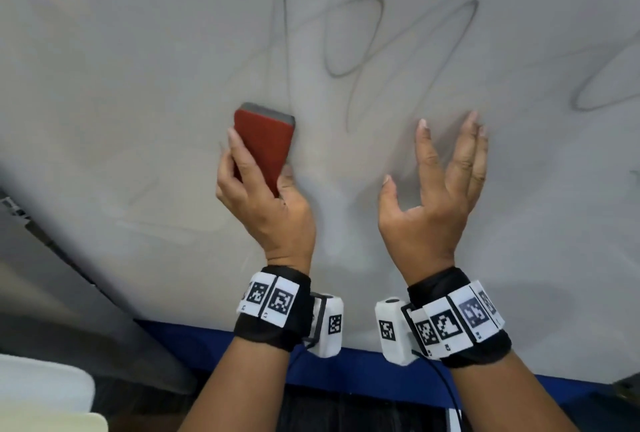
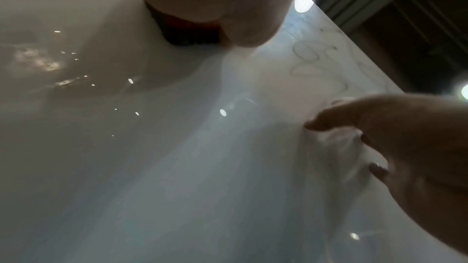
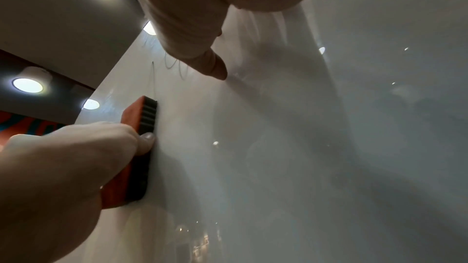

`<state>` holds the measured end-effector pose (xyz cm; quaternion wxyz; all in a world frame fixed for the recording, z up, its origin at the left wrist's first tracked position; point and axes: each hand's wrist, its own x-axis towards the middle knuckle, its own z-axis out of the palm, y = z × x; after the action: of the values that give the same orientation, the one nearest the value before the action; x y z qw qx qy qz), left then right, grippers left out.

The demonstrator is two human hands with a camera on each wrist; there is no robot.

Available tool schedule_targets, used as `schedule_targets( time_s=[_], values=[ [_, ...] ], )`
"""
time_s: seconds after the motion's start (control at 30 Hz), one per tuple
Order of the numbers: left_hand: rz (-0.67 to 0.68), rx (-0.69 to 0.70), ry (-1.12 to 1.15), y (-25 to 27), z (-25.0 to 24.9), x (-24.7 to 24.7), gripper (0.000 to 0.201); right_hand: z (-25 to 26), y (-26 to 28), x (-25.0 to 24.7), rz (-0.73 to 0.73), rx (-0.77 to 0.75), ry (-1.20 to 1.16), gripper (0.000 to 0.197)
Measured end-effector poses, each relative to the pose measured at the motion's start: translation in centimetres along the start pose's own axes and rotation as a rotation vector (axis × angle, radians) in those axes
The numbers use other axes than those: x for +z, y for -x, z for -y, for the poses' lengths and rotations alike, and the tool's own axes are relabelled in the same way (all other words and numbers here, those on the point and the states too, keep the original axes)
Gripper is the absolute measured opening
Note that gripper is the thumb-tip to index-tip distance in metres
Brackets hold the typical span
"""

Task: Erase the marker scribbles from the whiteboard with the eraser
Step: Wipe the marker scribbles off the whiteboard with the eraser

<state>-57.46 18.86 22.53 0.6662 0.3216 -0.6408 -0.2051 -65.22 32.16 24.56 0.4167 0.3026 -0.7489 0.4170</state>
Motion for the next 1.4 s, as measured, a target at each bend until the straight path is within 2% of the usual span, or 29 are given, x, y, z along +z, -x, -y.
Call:
schedule_targets(
  time_s=[0.13, 0.33, 0.4, 0.5, 0.53, 0.57, 0.67, 0.7, 0.73, 0.77, 0.87, 0.9, 0.93, 0.97, 1.07, 1.1, 1.13, 1.23, 1.27, 1.3, 1.33, 1.4],
  values=[
    [0.143, 0.265, -0.075, 0.5, -0.1, -0.6, 0.075, 0.5, 0.1, -0.1, 0.035, 0.028, -0.022, 0.073],
    [0.183, 0.236, -0.014, -0.3, -0.4, -1.9, 0.076, 2.2, 0.6, 0.4, 0.055, 0.086, -0.010, 0.081],
    [0.140, 0.170, 0.006, -0.9, 0.6, -2.0, 0.075, 2.5, 0.7, 0.8, 0.044, 0.095, -0.012, 0.083],
    [-0.034, -0.119, 0.085, -3.0, 2.4, -2.4, 0.076, 2.9, 0.9, 1.2, 0.034, 0.105, -0.007, 0.084],
    [-0.059, -0.156, 0.089, -3.4, 2.5, -2.5, 0.076, 3.0, 0.9, 1.3, 0.025, 0.113, -0.010, 0.085],
    [-0.038, -0.109, 0.071, -3.4, 2.1, -2.6, 0.076, 3.2, 1.0, 1.5, 0.016, 0.120, -0.012, 0.085],
    [0.200, 0.349, -0.032, -1.5, 1.5, -2.7, 0.075, 4.0, 1.1, 2.1, 0.000, 0.133, -0.017, 0.086],
    [0.244, 0.435, -0.055, -1.4, 1.9, -2.8, 0.075, 4.2, 1.2, 2.2, -0.006, 0.138, -0.023, 0.086],
    [0.243, 0.434, -0.064, -2.1, 2.4, -2.9, 0.074, 4.4, 1.2, 2.3, -0.012, 0.142, -0.031, 0.086],
    [0.192, 0.360, -0.063, -3.1, 3.0, -2.9, 0.073, 4.5, 1.2, 2.4, -0.015, 0.145, -0.038, 0.085],
    [-0.026, -0.010, 0.048, -7.1, 4.0, -3.2, 0.074, 4.6, 1.3, 2.5, -0.010, 0.158, -0.038, 0.085],
    [-0.071, -0.076, 0.071, -7.8, 3.8, -3.2, 0.075, 4.7, 1.3, 2.6, -0.011, 0.160, -0.035, 0.084],
    [-0.080, -0.073, 0.064, -8.1, 3.2, -3.1, 0.076, 4.9, 1.3, 2.7, -0.014, 0.163, -0.035, 0.084],
    [-0.046, 0.003, 0.036, -7.8, 2.4, -3.0, 0.075, 5.1, 1.3, 2.8, -0.017, 0.168, -0.037, 0.084],
    [0.188, 0.437, -0.073, -5.1, 0.8, -2.9, 0.072, 5.7, 1.3, 3.1, -0.038, 0.172, -0.034, 0.083],
    [0.222, 0.503, -0.095, -5.2, 0.9, -2.9, 0.073, 5.8, 1.3, 3.1, -0.040, 0.170, -0.037, 0.082],
    [0.211, 0.488, -0.108, -5.9, 1.0, -2.9, 0.073, 5.8, 1.3, 3.1, -0.040, 0.168, -0.047, 0.081],
    [0.011, 0.175, -0.028, -9.2, 1.1, -2.9, 0.073, 5.8, 0.6, 2.4, -0.043, 0.146, -0.062, 0.076],
    [-0.041, 0.108, 0.003, -9.9, 0.6, -2.9, 0.073, 5.7, 0.0, 2.1, -0.053, 0.127, -0.055, 0.075],
    [-0.058, 0.102, 0.006, -10.1, 0.0, -2.9, 0.073, 5.7, -0.8, 1.8, -0.064, 0.106, -0.046, 0.075],
    [-0.026, 0.159, -0.010, -9.8, -0.7, -2.9, 0.074, 5.7, -1.8, 1.5, -0.073, 0.087, -0.038, 0.075],
    [0.121, 0.385, -0.069, -8.1, -1.8, -2.8, 0.076, 6.0, -3.5, 0.9, -0.073, 0.054, -0.013, 0.076]
  ],
)
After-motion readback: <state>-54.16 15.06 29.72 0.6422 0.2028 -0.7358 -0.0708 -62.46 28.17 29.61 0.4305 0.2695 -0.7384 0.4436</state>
